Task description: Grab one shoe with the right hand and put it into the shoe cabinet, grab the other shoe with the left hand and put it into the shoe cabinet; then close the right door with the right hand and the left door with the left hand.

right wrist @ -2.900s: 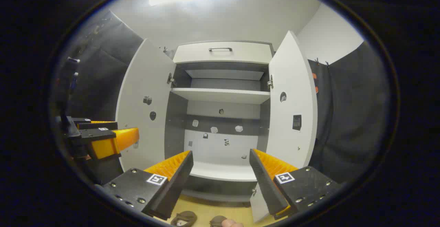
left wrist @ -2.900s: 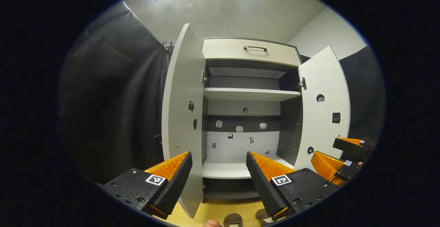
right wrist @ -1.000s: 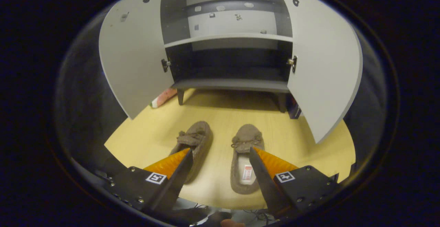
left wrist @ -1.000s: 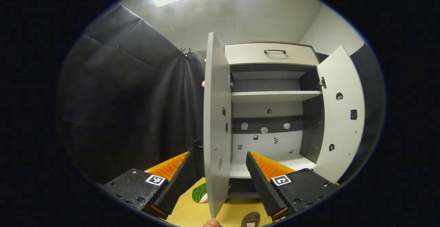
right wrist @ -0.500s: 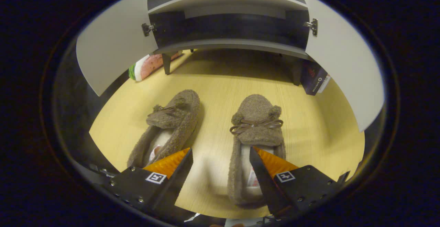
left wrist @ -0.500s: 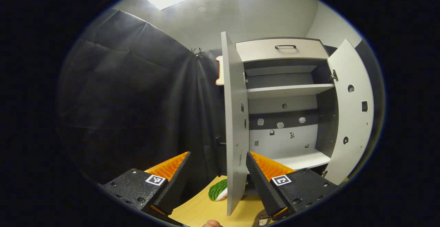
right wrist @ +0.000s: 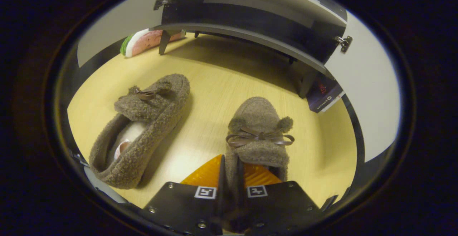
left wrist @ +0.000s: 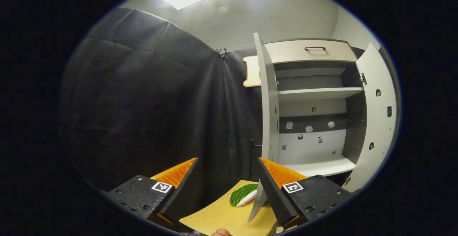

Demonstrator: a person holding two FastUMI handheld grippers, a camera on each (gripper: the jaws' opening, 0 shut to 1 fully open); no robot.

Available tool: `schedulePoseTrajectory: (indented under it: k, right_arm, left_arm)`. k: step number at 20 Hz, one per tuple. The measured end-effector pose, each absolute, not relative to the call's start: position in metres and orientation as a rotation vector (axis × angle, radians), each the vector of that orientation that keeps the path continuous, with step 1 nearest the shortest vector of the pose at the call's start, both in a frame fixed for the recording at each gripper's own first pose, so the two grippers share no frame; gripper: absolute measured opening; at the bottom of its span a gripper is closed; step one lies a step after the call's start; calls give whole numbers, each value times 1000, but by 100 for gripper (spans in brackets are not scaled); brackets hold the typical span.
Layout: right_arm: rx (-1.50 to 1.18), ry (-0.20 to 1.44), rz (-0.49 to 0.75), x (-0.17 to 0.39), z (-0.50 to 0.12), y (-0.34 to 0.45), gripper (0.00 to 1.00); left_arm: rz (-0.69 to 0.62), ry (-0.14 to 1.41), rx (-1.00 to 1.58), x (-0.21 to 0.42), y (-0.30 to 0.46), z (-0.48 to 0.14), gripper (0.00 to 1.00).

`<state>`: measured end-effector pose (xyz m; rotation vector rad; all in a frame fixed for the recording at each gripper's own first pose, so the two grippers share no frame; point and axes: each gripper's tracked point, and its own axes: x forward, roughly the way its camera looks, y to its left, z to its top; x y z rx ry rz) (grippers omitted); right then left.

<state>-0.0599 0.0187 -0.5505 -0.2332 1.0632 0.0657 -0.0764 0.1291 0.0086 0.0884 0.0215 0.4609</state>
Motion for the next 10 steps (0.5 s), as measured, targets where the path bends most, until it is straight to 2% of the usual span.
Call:
schedulePoseTrajectory:
  k: [1, 6, 7, 8, 10]
  right_arm:
    - [-219, 1072, 61, -60, -554, 19, 2]
    - [-154, 1017, 36, -50, -533, 13, 2]
    - [-130, 1008, 49, -48, -527, 16, 2]
    - [-115, 994, 51, -46, -517, 16, 2]
    - [-122, 936, 56, -35, -497, 16, 0]
  left_arm:
    - [466, 23, 85, -78, 131, 8, 96]
    - [470, 27, 67, -83, 139, 5, 96]
    - [466, 26, 62, -82, 138, 5, 93]
    - [462, 26, 57, -79, 137, 5, 96]
    - [456, 26, 50, -78, 135, 3, 96]
